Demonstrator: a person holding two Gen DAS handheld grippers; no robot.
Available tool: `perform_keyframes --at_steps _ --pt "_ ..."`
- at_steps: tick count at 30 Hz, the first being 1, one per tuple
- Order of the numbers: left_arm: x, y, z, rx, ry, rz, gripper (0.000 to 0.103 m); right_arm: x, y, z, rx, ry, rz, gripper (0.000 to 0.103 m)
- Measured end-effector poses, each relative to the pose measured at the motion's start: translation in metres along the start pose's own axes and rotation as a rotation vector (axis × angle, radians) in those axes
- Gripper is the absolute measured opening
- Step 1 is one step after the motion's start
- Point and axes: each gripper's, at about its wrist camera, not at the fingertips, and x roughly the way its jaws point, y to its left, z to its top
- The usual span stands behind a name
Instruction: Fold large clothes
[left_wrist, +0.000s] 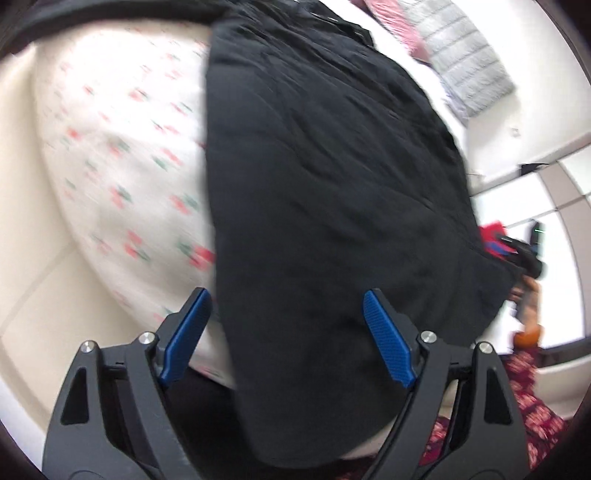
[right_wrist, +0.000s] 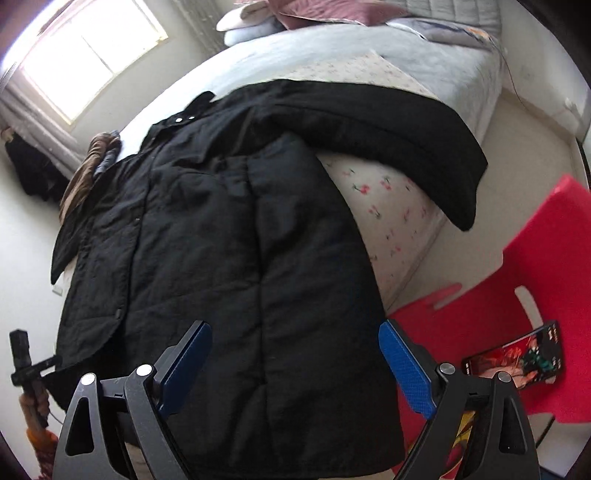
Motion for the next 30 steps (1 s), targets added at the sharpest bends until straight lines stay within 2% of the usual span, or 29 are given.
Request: perform_keyframes --at_steps 2,3,4,5,6,7,9,10,12,14,16,17,18,19,21,22,23,24,25,26,30 --pt "0.001 -0.008 -0.010 0.011 -0.008 -0.022 0.071 0.015 -0.022 -0.004 0.075 0.010 0.046 0.093" --pt "-0.001 -0.012 -0.015 0.010 -0.021 -0.035 0.056 0.022 -0.030 -0.008 0.107 0.019 0.067 0.093" --pt "-0.003 -0.015 -0.017 0.011 -0.034 -0.037 0.035 0.031 -0.037 -0.012 0.143 0.040 0.103 0.086" --pt "-0.007 -0.017 -0.018 0.006 -0.046 -0.033 0.022 0.039 -0.039 -0.016 0.155 0.075 0.160 0.057" --pt "-0.015 -0.017 -0.017 -0.013 -0.062 -0.047 0.012 0.041 -0.037 -0.018 0.156 0.096 0.217 0.038" --pt "-0.026 -0.017 -0.016 -0.030 -0.086 -0.066 0.010 0.038 -0.034 -0.020 0.147 0.090 0.245 0.012" --pt "-0.061 -0.020 -0.012 -0.035 -0.179 -0.104 0.010 0.009 -0.020 -0.017 0.099 0.023 0.260 0.008" --pt "-0.079 -0.024 -0.012 -0.024 -0.225 -0.106 0.010 -0.009 -0.014 -0.016 0.084 -0.016 0.306 0.007" --pt "-0.099 -0.033 -0.011 0.021 -0.261 -0.068 0.010 -0.043 -0.001 -0.016 0.034 -0.084 0.340 0.006" --pt "-0.096 -0.037 -0.013 0.059 -0.222 0.017 0.010 -0.061 0.008 -0.020 -0.017 -0.093 0.307 0.006" --pt "-0.066 -0.035 -0.016 0.090 -0.093 0.148 0.013 -0.052 0.010 -0.026 -0.057 -0.044 0.172 0.006" --pt "-0.045 -0.031 -0.020 0.104 -0.003 0.217 0.014 -0.035 0.007 -0.031 -0.077 0.021 0.060 0.007" --pt "-0.027 -0.027 -0.024 0.113 0.065 0.297 0.021 -0.019 0.007 -0.032 -0.087 0.087 -0.015 0.009" --pt "-0.021 -0.021 -0.026 0.124 0.095 0.351 0.033 0.000 0.000 -0.036 -0.085 0.164 -0.094 0.014" --pt "-0.026 -0.022 -0.026 0.139 0.072 0.384 0.044 0.011 -0.008 -0.032 -0.072 0.214 -0.168 0.022" --pt "-0.036 -0.026 -0.021 0.142 0.034 0.390 0.051 0.007 -0.008 -0.026 -0.070 0.198 -0.177 0.023" --pt "-0.048 -0.030 -0.016 0.145 -0.015 0.401 0.056 0.001 -0.005 -0.017 -0.071 0.169 -0.168 0.028" --pt "-0.057 -0.033 -0.010 0.149 -0.061 0.411 0.069 -0.006 -0.001 -0.007 -0.071 0.144 -0.154 0.032" --pt "-0.066 -0.038 -0.002 0.155 -0.105 0.420 0.080 -0.012 0.005 0.006 -0.072 0.118 -0.144 0.047" --pt "-0.073 -0.043 0.005 0.164 -0.144 0.427 0.083 -0.020 0.011 0.020 -0.076 0.088 -0.144 0.059" --pt "-0.069 -0.062 0.048 0.210 -0.213 0.417 0.083 -0.041 0.030 0.075 -0.120 0.010 -0.129 0.063"
